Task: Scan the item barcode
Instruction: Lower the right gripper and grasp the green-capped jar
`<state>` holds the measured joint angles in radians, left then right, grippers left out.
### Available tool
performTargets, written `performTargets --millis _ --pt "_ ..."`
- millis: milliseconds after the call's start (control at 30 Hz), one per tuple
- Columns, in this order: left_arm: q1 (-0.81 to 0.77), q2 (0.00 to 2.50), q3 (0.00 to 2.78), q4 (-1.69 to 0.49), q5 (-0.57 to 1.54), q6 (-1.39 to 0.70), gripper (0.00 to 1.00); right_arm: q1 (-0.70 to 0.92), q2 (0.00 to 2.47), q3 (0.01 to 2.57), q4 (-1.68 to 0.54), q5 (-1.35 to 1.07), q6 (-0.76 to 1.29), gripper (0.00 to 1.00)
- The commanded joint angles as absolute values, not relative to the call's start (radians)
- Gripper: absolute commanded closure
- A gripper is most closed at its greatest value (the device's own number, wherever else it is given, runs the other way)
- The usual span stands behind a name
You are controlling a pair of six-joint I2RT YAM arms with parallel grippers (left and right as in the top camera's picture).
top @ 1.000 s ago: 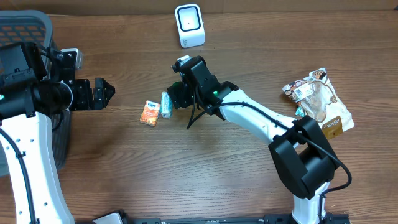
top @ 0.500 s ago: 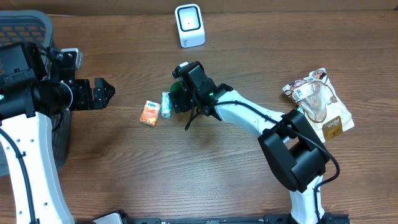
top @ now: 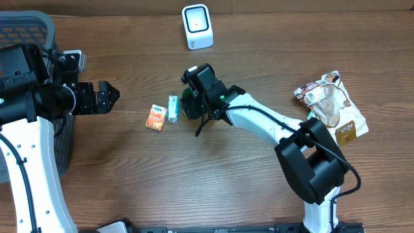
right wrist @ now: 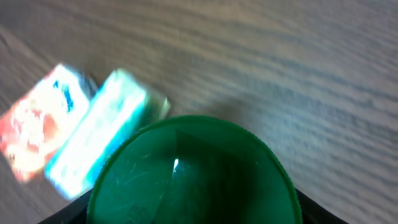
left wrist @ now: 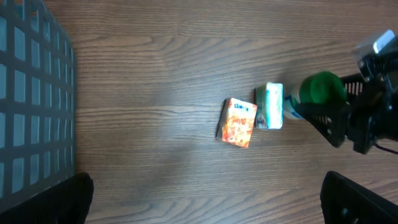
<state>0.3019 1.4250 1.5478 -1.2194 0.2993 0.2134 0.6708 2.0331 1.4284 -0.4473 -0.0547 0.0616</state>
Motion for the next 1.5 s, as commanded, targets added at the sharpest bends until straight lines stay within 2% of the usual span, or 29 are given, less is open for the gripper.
performTargets --millis 0,367,667,967,1167,1467 --pt "0.307 1.431 1.545 -1.219 0.299 0.229 0.0 0.672 1.937 1.436 -0.484 -0.061 -0.035 0.37" --pt "0.307 1.431 1.545 -1.219 0.299 0.229 0.0 0.672 1.919 1.436 -0.788 -0.061 -0.375 0.37" --pt "0.307 1.431 1.545 -1.219 0.299 0.229 0.0 0.672 1.919 1.436 -0.727 -0.062 -0.39 0.36" --pt "0.307 1.431 1.545 -1.219 0.299 0.229 0.0 0.672 1.898 1.436 -0.732 -0.123 -0.621 0.26" --pt "0.307 1.431 1.545 -1.219 0.299 0.228 0.0 0.672 1.85 1.436 -0.777 -0.247 -0.768 0.19" --pt "0.307 1.431 1.545 -1.219 0.299 0.229 0.01 0.672 1.837 1.436 -0.839 -0.37 -0.835 0.17"
